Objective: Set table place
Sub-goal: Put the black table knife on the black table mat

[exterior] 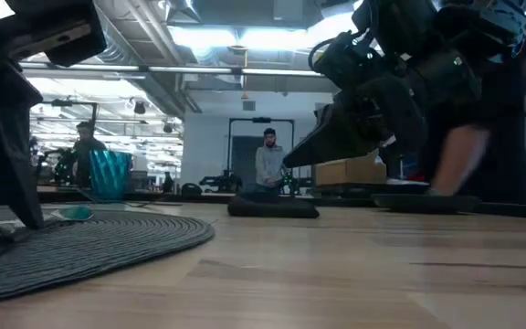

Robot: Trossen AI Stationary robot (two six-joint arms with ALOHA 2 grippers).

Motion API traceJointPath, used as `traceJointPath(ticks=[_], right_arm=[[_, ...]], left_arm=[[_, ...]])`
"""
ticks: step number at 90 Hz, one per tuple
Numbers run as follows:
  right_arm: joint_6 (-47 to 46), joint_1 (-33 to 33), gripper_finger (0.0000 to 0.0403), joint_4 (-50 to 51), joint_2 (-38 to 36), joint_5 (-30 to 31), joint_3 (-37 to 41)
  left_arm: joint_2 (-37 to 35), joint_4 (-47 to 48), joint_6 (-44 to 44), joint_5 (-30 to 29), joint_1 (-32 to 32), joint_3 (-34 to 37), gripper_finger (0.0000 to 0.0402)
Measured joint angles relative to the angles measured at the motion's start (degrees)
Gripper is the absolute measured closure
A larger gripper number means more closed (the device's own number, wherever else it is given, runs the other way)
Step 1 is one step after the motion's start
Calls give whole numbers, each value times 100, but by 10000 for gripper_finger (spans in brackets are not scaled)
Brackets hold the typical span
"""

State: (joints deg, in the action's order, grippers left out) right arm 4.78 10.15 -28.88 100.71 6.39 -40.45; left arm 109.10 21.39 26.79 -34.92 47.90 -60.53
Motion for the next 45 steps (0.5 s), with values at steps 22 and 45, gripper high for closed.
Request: traceJointPath(ticks=[22,45], right_arm=[[0,0,403,11,0,0,0],[0,0,403,31,0,-2,0]], left_arm=[[0,63,17,41,8,-122,331],[4,85,-65,56,13,-280,331]])
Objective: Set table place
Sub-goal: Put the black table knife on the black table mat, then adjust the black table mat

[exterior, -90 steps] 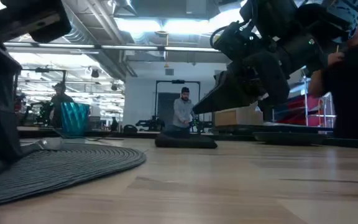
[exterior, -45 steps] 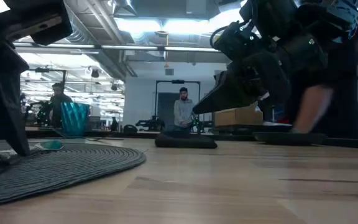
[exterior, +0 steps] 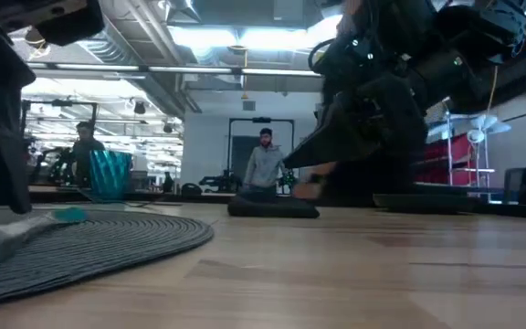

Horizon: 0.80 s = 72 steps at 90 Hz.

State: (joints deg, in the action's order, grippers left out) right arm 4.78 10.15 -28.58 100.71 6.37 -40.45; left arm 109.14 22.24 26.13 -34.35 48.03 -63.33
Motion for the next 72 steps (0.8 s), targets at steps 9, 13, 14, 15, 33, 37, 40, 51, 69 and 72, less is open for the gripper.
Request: traceJointPath(ticks=[9,13,14,15,33,37,40,51,69,72], right_arm=[[0,0,403,-2,0,-51,0],[1,0,403,-2,0,-83,0],[0,0,403,-2,0,-91,0],[0,0,403,-2,0,-96,0],[0,0,403,-2,0,-103,0],[0,0,403,-4,0,-103,0],[0,0,403,-4,0,-103,0],[0,0,403,-4,0,-103,0],[0,0,403,-6,0,-105,0],[0,0,403,-5,0,-105,0]], left_arm=[[0,87,-146,-8,0,0,331],[0,178,-208,-18,0,-2,331],[0,199,-227,-19,0,-2,331],[0,221,-245,-19,0,-1,331],[0,781,-456,-339,116,-6,331],[0,1006,-688,-528,151,-12,331],[0,1237,-927,-618,169,-21,333],[0,2223,-1964,-639,114,-131,356],[0,2905,-3079,-617,-46,-194,399],[0,2946,-3172,-572,-79,-174,400]])
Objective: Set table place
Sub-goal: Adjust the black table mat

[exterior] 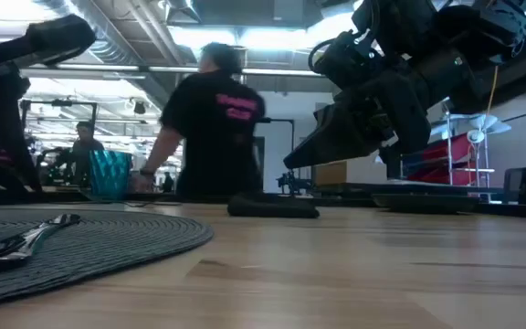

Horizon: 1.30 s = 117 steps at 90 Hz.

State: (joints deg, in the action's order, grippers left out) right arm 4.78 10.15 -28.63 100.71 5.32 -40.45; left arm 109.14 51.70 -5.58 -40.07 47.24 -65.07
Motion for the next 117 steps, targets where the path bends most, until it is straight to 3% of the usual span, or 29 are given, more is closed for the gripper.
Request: traceJointPath(ticks=[58,117], right_arm=[[0,0,403,-1,0,-9,0],[1,2,403,-1,0,-105,0]], left_arm=[[-4,13,-323,346,-265,506,402],[-15,-902,457,191,-941,550,401]])
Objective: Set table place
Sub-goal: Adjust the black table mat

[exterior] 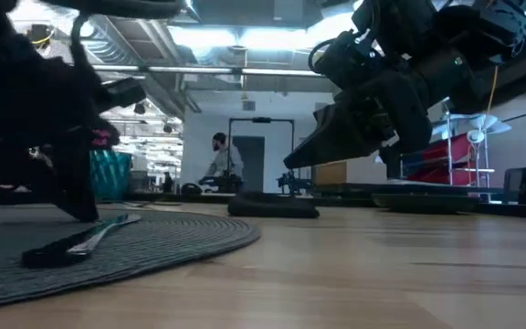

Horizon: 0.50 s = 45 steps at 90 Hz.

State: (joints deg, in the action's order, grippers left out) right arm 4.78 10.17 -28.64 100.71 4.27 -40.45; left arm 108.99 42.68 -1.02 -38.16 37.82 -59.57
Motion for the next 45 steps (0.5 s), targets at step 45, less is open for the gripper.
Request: traceJointPath(ticks=[45], right_arm=[[1349,304,403,831,-1,-310,-962]], left_arm=[[11,-1090,-762,-215,-29,-61,401]])
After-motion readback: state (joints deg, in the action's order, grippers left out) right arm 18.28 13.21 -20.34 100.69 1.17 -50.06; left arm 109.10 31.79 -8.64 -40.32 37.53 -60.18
